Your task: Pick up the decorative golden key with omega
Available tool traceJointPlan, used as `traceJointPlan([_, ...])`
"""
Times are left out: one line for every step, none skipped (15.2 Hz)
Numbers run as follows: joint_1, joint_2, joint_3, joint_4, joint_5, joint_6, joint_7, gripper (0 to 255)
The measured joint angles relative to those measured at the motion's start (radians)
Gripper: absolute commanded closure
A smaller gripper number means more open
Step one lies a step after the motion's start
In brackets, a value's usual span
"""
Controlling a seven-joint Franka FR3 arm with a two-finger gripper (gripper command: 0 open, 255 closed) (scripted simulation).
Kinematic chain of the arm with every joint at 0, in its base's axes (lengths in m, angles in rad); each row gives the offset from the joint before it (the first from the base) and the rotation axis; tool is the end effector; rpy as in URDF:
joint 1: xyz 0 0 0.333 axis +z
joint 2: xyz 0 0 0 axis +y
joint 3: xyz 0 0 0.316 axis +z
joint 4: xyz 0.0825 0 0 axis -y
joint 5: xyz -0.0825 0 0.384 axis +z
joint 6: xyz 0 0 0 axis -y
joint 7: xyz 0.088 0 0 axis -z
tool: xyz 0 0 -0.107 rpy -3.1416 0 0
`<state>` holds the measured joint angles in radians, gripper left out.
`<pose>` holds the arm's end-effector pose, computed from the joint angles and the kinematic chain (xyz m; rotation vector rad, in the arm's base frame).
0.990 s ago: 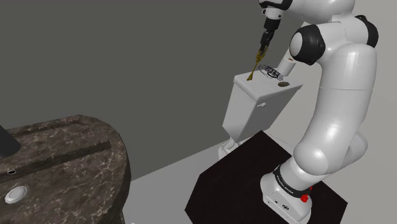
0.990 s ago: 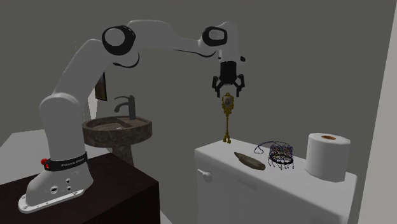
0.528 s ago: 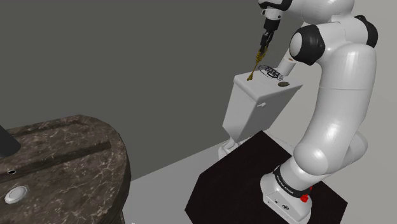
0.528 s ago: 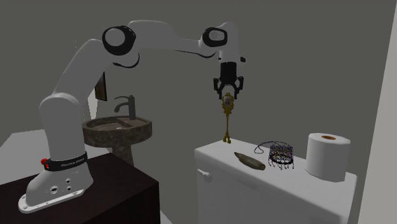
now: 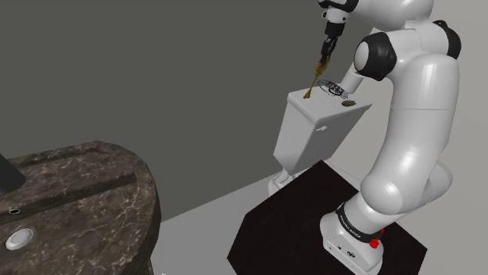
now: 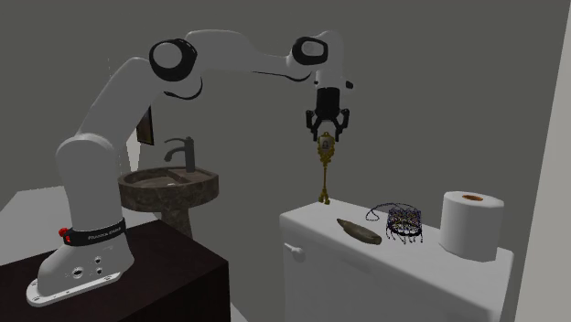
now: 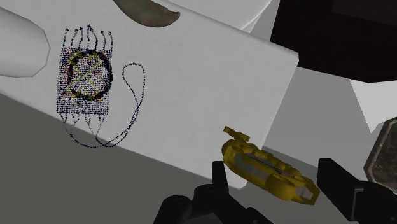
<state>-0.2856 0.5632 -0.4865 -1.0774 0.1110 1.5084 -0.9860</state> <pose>0.5656 -0.4012 0.5229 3.0679 0.4208 -0.2439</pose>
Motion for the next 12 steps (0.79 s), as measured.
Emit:
traceJointPlan([-0.005, 0.004, 0.0, 0.017, 0.002, -0.009, -0.003, 255])
traceJointPlan([-0.008, 0.009, 0.0, 0.034, 0.003, -0.021, -0.004, 255])
traceJointPlan([-0.018, 0.023, 0.001, 0.073, 0.008, -0.057, -0.005, 255])
traceJointPlan([-0.024, 0.026, 0.001, 0.1, 0.01, -0.065, -0.008, 255])
traceJointPlan([-0.027, 0.032, 0.001, 0.117, 0.012, -0.074, -0.007, 255])
traceJointPlan([-0.03, 0.034, 0.001, 0.138, 0.013, -0.089, -0.006, 255])
traceJointPlan([-0.041, 0.05, 0.003, 0.178, 0.018, -0.12, -0.009, 255])
traceJointPlan([-0.052, 0.067, 0.005, 0.223, 0.024, -0.154, -0.008, 255])
traceJointPlan([-0.066, 0.082, 0.007, 0.271, 0.03, -0.176, -0.012, 255])
traceJointPlan([-0.078, 0.101, 0.01, 0.317, 0.037, -0.2, -0.011, 255])
traceJointPlan([-0.09, 0.116, 0.012, 0.358, 0.042, -0.228, -0.011, 255])
traceJointPlan([-0.096, 0.125, 0.014, 0.384, 0.046, -0.236, -0.011, 255])
